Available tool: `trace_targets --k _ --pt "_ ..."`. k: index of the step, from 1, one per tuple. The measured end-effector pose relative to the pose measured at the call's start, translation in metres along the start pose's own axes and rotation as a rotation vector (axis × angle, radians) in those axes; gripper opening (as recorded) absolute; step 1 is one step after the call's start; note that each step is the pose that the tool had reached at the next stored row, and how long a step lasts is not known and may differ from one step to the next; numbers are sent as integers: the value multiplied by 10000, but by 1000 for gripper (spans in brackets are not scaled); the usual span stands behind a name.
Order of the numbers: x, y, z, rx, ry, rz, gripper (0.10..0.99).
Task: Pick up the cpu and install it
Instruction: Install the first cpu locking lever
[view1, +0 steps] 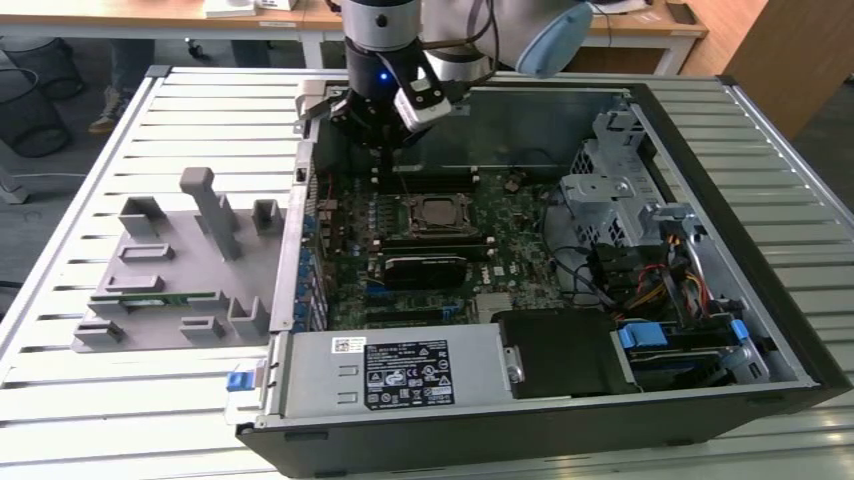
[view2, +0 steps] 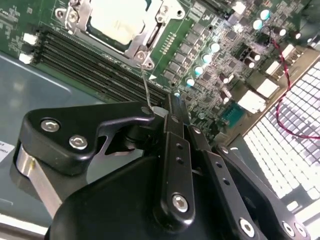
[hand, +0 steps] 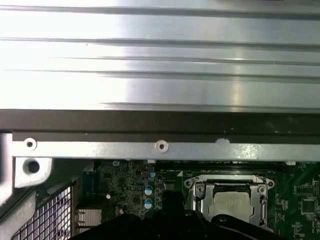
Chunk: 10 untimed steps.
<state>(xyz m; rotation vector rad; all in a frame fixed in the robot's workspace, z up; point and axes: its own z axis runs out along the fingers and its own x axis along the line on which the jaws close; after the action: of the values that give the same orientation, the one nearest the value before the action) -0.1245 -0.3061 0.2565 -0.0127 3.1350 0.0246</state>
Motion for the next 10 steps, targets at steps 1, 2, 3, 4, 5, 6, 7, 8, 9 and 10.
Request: trace_targets --k 1,2,3,4,5,6,7,8,9,10 --pt "-8 3 0 0 1 -26 106" --pt "-17 5 0 0 2 -51 106" --pt "-30 6 0 0 2 -74 106" --pt "-45 7 0 -1 2 -96 106" --pt "-66 7 0 -1 2 -114 106" --pt "-92 7 1 -2 3 -130 106" --pt "-122 7 1 -4 3 -147 106" --pt "-153 7 1 -6 3 -161 106" --pt "-187 7 2 -9 3 -172 106" --pt "-223 6 2 -11 3 -187 106"
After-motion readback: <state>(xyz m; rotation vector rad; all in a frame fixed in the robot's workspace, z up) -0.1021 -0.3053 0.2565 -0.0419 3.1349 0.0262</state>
